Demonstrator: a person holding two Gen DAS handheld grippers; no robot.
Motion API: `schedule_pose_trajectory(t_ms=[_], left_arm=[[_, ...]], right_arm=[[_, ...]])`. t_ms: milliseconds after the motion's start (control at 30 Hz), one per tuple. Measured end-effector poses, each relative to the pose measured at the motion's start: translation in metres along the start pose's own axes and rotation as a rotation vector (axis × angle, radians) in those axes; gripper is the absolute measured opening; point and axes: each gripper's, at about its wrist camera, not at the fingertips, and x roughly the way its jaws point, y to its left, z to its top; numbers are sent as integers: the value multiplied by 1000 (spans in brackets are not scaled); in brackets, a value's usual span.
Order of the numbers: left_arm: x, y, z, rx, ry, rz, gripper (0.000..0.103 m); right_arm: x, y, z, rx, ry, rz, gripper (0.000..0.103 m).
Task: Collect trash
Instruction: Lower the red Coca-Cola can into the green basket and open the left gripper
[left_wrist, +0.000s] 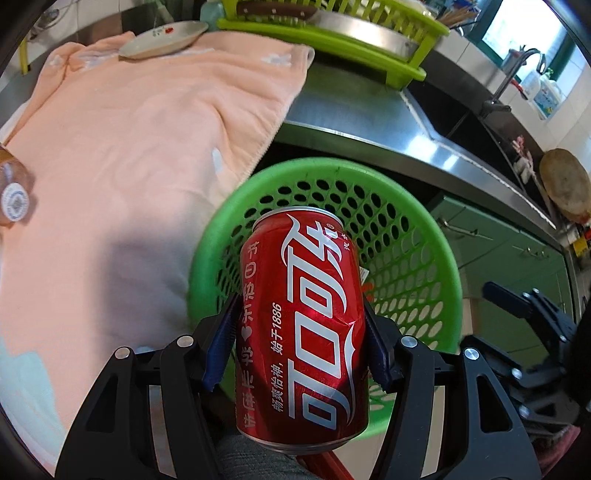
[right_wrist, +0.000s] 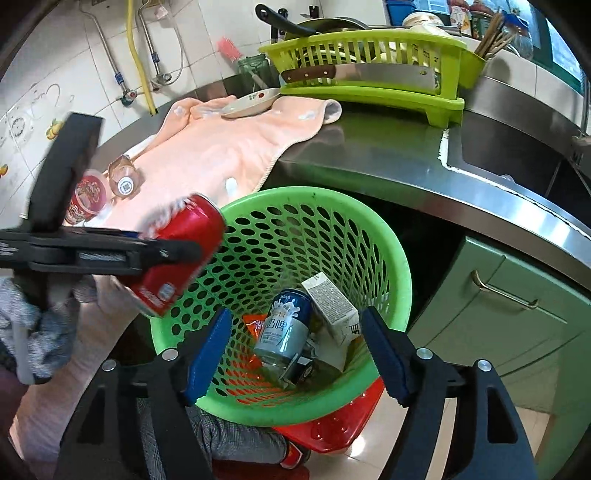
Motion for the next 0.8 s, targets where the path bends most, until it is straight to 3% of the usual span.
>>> schedule_pose_trajectory(t_ms=[400, 800], left_arm=[[47, 1, -2, -10, 82, 19, 61], [57, -1, -1, -19, 84, 14, 61]], right_arm=[[3, -8, -8, 15, 17, -3, 70], [7, -3, -11, 7, 28, 6, 70]])
